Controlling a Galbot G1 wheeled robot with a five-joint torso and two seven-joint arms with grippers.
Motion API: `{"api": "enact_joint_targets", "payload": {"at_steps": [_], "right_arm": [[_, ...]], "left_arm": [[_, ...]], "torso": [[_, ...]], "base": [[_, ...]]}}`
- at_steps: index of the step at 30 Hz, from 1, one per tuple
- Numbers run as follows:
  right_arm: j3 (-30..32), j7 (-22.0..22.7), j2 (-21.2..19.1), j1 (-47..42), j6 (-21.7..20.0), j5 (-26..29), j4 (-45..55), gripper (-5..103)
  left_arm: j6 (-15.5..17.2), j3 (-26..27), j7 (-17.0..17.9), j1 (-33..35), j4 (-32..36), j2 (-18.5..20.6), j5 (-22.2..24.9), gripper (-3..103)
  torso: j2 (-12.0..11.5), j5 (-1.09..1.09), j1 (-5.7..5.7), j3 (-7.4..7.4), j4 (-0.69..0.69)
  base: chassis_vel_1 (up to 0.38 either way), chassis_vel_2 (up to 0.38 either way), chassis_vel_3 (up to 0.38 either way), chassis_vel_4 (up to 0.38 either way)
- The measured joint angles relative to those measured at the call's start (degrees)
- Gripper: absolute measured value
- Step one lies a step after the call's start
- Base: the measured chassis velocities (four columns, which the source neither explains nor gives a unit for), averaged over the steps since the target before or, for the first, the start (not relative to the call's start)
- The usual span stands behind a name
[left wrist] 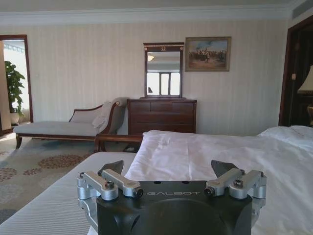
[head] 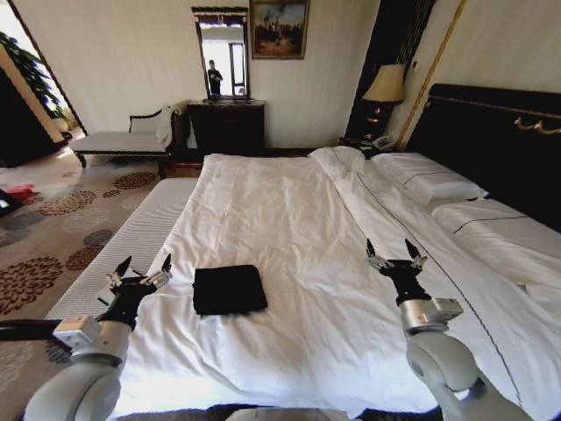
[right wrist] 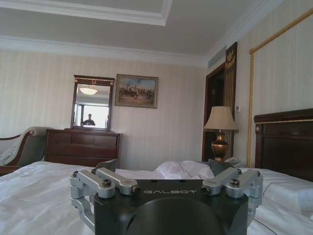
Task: Fold the clothes on the bed.
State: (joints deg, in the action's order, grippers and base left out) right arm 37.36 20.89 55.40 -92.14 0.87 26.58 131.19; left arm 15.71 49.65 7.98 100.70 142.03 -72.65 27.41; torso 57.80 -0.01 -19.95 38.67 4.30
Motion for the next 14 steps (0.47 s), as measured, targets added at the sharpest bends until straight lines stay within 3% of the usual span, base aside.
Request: {"api": "enact_joint_targets", "payload": {"at_steps": [14], "right_arm": [[-1.4, -1.7, 0.4, 1.4, 1.8, -0.5, -2.1, 100]], "left_arm": [[-1.2, 0.8, -1.0, -1.0, -2.4, -3.4, -0.2, 100]], "torso": [[0.0, 0.01, -0.01, 0.0, 0.01]], "base": [[0.0, 0.0, 0.0, 0.0]]}}
